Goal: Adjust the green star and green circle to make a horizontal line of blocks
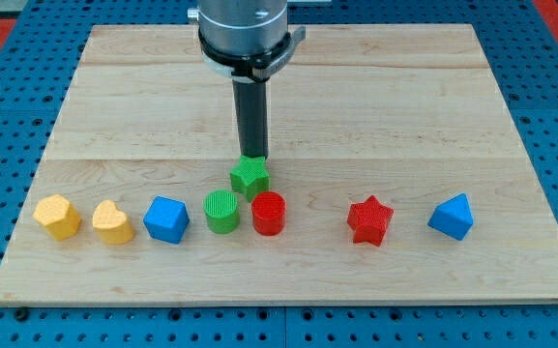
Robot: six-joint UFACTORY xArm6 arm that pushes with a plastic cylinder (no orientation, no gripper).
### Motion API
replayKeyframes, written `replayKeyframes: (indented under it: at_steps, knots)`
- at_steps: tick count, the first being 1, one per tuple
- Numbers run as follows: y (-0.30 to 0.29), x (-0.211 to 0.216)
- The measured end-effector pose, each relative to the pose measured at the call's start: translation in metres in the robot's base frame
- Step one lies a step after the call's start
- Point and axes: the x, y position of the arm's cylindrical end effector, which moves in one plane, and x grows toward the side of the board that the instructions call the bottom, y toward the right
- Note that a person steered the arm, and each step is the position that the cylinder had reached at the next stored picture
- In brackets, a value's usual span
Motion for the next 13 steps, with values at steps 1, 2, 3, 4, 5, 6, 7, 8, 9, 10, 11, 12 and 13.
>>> replayKeyframes:
  at_steps: [1, 2, 3, 4, 5, 6, 7, 8, 9, 10, 11, 12, 13]
  knots:
    - [-0.036, 0.0]
    - [-0.082, 0.008]
    - [-0.029, 0.027]
    - [0.007, 0.031]
    - [0.019, 0.026]
    - [0.016, 0.014]
    - [0.029, -0.01]
    - [0.052, 0.006]
    - [0.081, 0.031]
    - [0.105, 0.053]
    - [0.104, 0.06]
    - [0.09, 0.043]
    - [0.049, 0.023]
